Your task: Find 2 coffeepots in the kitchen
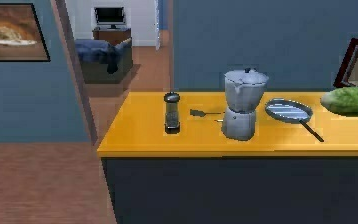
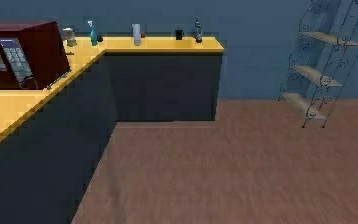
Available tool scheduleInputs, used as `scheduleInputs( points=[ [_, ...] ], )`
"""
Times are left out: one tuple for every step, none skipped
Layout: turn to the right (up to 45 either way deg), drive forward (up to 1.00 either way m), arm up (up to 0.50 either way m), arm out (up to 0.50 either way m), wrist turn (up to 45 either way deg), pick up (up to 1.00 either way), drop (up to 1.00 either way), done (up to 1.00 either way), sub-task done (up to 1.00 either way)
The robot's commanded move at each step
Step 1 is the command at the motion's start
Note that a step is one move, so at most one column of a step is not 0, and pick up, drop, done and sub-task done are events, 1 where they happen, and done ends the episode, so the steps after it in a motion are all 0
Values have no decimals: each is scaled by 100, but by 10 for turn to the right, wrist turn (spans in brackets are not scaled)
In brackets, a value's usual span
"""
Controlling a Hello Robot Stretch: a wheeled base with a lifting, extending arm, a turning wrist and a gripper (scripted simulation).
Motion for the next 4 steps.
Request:
scheduleInputs(
  points=[
    [180, 0, 0, 0, 0, 0, 0, 0, 0],
    [0, 0, 0, 0, 0, 0, 0, 0, 100],
    [-450, 0, 0, 0, 0, 0, 0, 0, 0],
    [-450, 0, 0, 0, 0, 0, 0, 0, 0]
  ],
)
